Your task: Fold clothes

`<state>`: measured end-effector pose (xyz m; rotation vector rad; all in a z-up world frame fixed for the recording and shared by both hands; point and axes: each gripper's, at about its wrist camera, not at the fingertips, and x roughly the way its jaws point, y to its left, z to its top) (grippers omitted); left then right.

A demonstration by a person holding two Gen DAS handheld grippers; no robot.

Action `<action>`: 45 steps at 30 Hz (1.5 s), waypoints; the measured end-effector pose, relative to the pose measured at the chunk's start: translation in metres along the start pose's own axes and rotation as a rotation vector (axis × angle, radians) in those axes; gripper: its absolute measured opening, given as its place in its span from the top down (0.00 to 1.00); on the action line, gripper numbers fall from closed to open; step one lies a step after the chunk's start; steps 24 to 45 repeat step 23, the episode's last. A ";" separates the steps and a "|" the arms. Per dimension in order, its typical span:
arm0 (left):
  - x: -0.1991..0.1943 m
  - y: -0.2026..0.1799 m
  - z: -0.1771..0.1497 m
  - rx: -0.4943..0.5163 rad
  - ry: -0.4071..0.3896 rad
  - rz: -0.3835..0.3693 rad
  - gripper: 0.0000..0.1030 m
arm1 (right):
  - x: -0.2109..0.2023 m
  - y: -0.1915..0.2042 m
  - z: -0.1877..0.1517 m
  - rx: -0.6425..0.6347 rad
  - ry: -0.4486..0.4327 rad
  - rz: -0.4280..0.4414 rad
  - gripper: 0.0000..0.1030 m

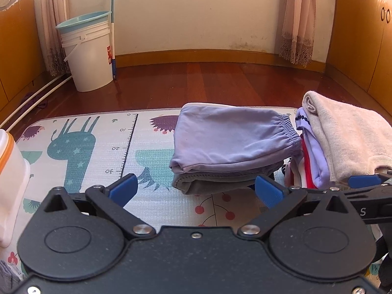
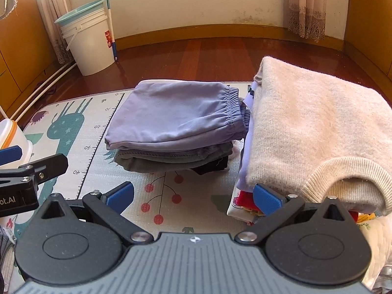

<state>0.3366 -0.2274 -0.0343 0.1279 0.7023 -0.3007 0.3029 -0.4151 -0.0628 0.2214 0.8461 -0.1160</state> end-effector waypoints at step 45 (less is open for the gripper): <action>0.005 0.012 -0.010 -0.011 0.001 -0.010 0.00 | 0.008 0.017 -0.003 -0.040 0.016 -0.015 0.00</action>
